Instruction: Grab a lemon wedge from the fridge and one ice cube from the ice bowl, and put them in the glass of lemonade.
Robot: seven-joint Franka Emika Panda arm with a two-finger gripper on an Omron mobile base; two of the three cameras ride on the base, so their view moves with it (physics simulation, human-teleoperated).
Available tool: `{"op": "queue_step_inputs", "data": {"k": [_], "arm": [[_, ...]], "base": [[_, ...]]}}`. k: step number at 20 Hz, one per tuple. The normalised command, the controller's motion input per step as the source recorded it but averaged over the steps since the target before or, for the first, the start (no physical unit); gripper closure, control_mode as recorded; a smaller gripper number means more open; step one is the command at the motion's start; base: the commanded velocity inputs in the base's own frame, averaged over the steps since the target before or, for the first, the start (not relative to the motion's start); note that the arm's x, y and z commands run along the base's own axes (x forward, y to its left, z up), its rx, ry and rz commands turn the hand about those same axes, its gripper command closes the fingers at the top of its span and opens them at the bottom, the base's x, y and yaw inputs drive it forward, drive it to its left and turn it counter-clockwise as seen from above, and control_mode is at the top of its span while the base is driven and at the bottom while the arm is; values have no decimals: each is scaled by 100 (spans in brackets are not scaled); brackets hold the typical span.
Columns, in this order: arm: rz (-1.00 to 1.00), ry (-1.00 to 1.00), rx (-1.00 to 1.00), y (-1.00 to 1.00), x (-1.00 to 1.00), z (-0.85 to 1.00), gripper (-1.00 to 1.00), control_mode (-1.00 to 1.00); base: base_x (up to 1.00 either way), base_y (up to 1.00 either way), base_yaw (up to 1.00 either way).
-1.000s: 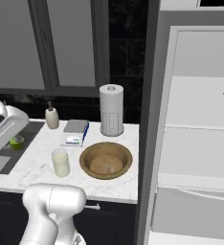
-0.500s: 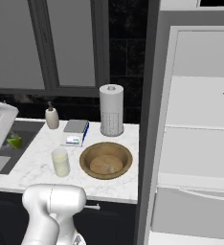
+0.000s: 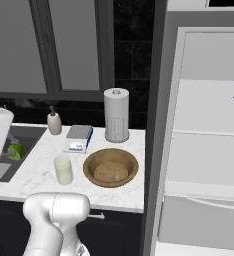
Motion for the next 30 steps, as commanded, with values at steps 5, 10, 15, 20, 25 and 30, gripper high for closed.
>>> {"op": "queue_step_inputs", "data": {"k": [5,10,15,20,25,30], "arm": [[16,32,-14,0,17,0,100,-100],[19,34,-12,-1,29,0,100,-100],[16,29,-18,0,29,-6,100,-100],[3,14,-19,-16,18,-19,100,-100],[0,-1,-5,-4,14,-28,100,-100],[0,-8,0,0,33,-23,100,-100]], "base": [[0,0,0],[0,0,0],[0,0,0],[0,0,0],[0,0,0],[0,0,0]]}}
